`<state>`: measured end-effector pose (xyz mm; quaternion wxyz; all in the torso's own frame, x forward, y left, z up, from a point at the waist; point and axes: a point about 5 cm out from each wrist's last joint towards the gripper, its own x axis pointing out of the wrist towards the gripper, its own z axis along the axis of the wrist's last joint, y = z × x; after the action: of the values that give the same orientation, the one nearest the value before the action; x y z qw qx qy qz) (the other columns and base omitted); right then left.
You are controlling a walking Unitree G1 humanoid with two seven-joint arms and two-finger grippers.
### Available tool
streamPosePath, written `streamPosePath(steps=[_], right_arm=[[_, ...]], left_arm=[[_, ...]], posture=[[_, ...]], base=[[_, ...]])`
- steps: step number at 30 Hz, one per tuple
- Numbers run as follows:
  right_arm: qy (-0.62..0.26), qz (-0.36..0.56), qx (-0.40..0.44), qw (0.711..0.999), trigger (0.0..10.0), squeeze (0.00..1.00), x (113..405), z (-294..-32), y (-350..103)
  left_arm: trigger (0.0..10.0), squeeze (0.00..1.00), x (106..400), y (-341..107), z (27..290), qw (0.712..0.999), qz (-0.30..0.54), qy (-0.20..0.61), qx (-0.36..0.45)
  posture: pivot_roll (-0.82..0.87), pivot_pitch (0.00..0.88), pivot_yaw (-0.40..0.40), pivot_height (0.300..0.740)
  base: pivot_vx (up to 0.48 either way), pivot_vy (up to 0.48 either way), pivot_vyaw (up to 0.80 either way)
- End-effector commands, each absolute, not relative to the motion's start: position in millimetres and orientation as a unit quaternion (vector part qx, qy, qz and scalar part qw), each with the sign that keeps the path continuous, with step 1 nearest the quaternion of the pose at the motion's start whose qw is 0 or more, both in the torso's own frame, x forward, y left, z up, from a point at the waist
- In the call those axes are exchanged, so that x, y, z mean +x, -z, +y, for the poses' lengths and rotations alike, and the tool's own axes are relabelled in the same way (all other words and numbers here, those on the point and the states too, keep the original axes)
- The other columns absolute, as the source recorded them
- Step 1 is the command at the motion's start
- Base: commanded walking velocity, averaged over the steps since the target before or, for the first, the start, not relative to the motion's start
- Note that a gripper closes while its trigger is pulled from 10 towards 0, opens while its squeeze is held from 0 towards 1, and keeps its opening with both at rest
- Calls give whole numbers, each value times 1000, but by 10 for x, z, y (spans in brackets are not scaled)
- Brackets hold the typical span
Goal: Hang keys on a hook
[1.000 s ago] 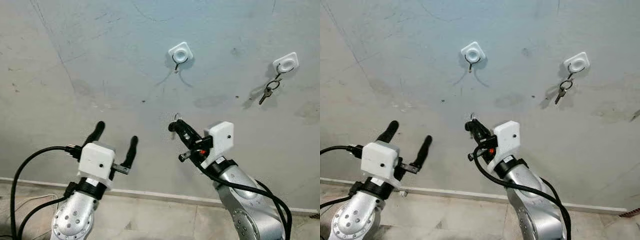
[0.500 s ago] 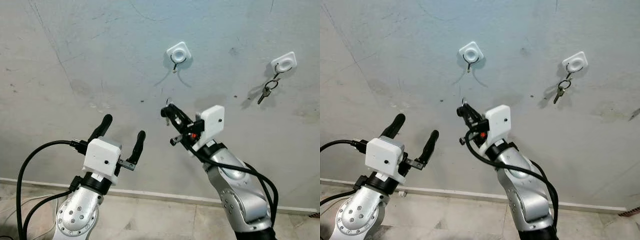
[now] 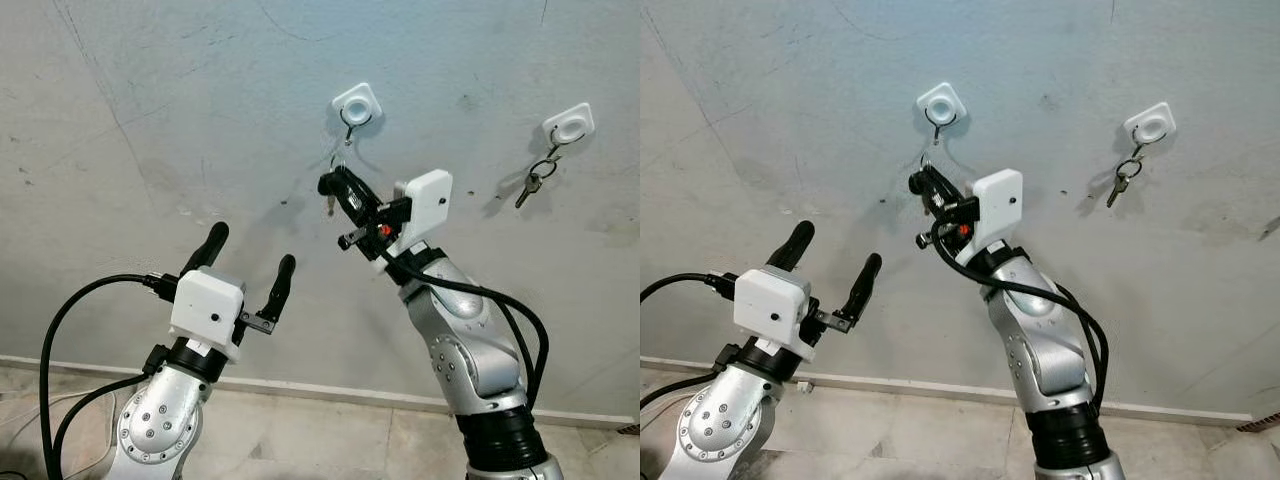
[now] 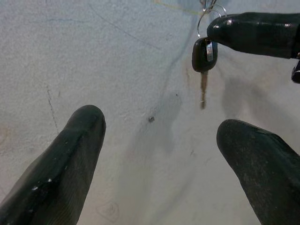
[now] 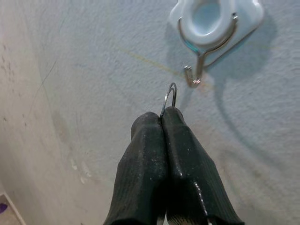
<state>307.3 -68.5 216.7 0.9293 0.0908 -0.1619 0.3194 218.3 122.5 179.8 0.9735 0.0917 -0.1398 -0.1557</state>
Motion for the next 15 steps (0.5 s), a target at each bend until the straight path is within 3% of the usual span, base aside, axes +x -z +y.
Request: streamPosePath(steps=[1,15], right_arm=[[-323,-170,100,926,10000,0,3097,-683,-2199],[-350,-157,110,917,10000,0,3081,-653,-2148]], left_arm=[[10000,0,2193,-1802,1236,973,-141,158,89],[10000,0,2243,-1895,1238,970,-169,147,98]], posture=[[133,116,0,740],[129,116,-1,740]], base=[[0,0,0],[0,0,0]])
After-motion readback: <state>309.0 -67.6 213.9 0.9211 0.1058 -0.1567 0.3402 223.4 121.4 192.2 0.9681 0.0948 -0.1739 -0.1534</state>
